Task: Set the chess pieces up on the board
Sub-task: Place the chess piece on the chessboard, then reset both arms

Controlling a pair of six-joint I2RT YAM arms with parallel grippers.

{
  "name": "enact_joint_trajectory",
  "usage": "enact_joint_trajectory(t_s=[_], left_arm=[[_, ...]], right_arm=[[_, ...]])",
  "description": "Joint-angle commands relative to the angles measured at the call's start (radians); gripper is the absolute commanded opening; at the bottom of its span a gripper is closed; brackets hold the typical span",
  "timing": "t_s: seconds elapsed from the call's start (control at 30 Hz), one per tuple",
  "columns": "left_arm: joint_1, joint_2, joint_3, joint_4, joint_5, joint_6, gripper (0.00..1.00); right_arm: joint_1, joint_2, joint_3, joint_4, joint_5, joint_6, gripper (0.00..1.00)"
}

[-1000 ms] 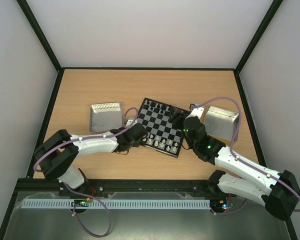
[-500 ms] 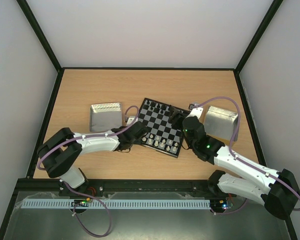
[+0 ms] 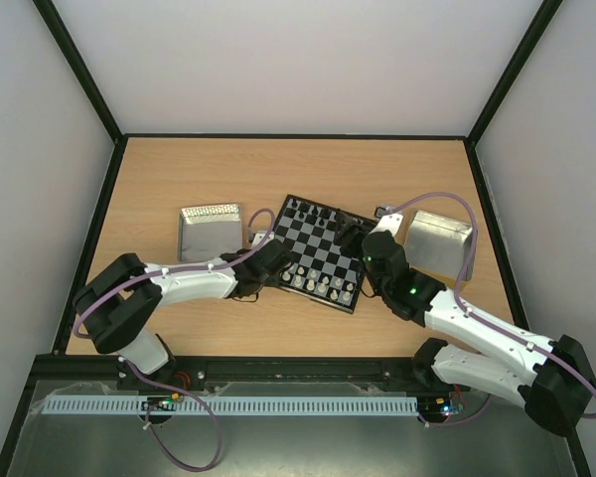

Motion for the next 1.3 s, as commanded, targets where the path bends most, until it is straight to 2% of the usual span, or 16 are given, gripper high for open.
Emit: enact_joint_trajectory(t_s=[0.0,0.27,0.47,0.73,0.93,1.07,1.13,1.17,1.27], left_arm=[[0.006,-0.001,0.007,-0.072,0.035,0.0,0.06],[0.006,-0.002,0.022,-0.101,0.041,0.002,0.09],[0.006,0.0,0.031,-0.118,0.029,0.006,0.18],[0.009,-0.059,0.057,-0.141,0.024,0.016,0.42],[0.014,-0.177,0.076,-0.172,0.02,0.003,0.54],[0.044,-0.324,0.078,-0.199,0.002,-0.011,0.7],[0.069,-0.413,0.078,-0.205,-0.001,-0.013,0.83],[0.078,-0.457,0.079,-0.205,-0.001,-0.003,0.95],[0.105,-0.579,0.082,-0.214,-0.004,0.035,0.99]], right_arm=[[-0.001,0.008,-0.003,-0.001,0.007,0.021,0.72],[-0.001,0.011,-0.007,0.001,-0.011,0.028,0.72],[0.0,0.008,-0.007,-0.002,-0.014,0.031,0.72],[-0.001,-0.014,0.0,-0.018,-0.007,0.035,0.72],[-0.002,-0.056,0.007,-0.069,0.018,0.038,0.73],[-0.001,-0.09,0.055,-0.196,0.073,0.03,0.73],[-0.003,-0.111,0.098,-0.303,0.117,0.017,0.74],[-0.003,-0.125,0.123,-0.36,0.144,0.014,0.75],[-0.003,-0.184,0.183,-0.503,0.202,-0.012,0.76]])
